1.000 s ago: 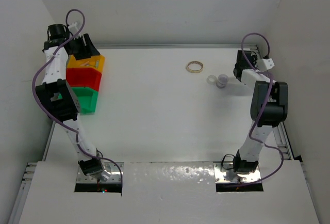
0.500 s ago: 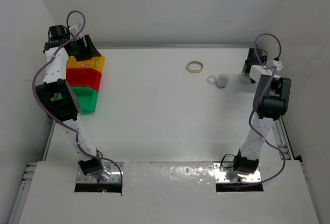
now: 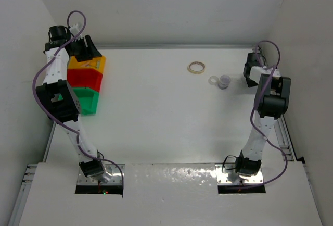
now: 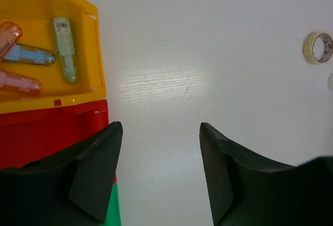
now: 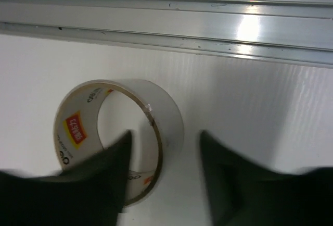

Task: Sort the stationery into containers
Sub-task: Pick up the stationery from the center of the board.

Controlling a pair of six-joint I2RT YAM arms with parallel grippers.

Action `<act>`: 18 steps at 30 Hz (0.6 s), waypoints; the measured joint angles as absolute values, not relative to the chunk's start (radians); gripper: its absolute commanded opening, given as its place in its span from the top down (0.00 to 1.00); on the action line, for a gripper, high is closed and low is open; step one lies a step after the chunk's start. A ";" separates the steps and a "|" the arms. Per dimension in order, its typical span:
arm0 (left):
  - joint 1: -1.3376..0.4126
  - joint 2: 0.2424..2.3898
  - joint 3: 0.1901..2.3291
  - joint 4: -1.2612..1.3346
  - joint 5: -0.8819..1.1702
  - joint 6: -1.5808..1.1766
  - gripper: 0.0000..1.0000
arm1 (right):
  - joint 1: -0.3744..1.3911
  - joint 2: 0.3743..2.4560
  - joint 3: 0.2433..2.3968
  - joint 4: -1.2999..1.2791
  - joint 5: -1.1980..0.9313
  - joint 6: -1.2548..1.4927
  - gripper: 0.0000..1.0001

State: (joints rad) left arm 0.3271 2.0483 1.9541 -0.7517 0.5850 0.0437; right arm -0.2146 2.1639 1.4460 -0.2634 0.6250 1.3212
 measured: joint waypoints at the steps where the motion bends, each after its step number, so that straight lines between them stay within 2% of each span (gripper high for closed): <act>1: 0.327 2.048 1.954 -0.752 0.585 0.043 0.41 | -0.215 2.164 1.446 -0.270 0.624 1.323 0.72; 2: 0.327 2.048 1.954 -0.752 0.585 0.043 0.41 | -0.215 2.164 1.444 -0.273 0.621 1.328 0.82; 3: 0.327 2.048 1.954 -0.752 0.586 0.043 0.41 | -0.215 2.164 1.441 -0.271 0.624 1.336 0.98; 4: 0.327 2.048 1.954 -0.752 0.586 0.043 0.41 | -0.216 2.163 1.438 -0.272 0.618 1.332 1.00; 13: 0.323 2.048 1.954 -0.753 0.596 0.044 0.41 | -0.189 2.075 1.326 -0.202 0.649 1.209 1.00; 18: 0.292 2.044 1.958 -0.775 0.604 0.075 0.36 | -0.091 1.880 1.170 -0.094 0.704 1.135 1.00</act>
State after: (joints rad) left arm 0.2920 2.0438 1.9583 -0.7750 0.6037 0.0753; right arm -0.0914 1.8797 1.1698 -0.0940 0.7044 1.1355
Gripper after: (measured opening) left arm 0.626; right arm 0.079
